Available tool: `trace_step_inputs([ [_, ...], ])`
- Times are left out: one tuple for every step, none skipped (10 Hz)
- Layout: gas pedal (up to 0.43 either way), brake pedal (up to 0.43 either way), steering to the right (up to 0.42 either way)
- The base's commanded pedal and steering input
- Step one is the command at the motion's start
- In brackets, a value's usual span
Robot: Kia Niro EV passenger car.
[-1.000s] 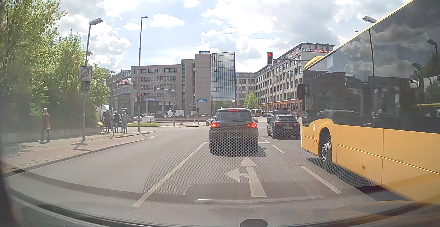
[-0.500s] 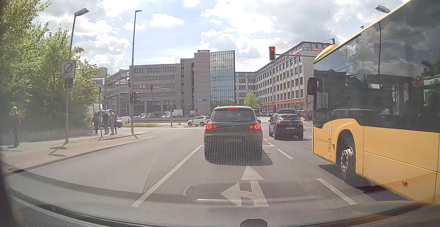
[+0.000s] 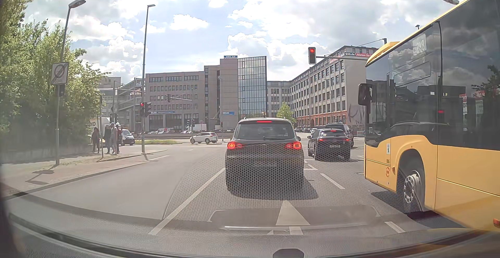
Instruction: Follow the waypoints while adhering to traffic rules and regulations
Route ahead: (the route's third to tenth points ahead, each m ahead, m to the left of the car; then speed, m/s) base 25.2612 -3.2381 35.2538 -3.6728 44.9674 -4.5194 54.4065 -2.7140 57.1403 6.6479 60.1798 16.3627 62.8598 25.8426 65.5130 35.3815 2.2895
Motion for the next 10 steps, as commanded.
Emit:
trace_step_inputs([
  [0.000,0.244,0.002],
  [0.000,0.256,0.002],
  [0.000,0.262,0.001],
  [0.000,0.268,0.000],
  [0.000,0.268,0.000],
  [0.000,0.268,-0.001],
  [0.000,0.268,-0.001],
  [0.000,0.268,-0.001],
  [0.000,0.268,-0.001],
  [0.000,0.274,-0.001],
])
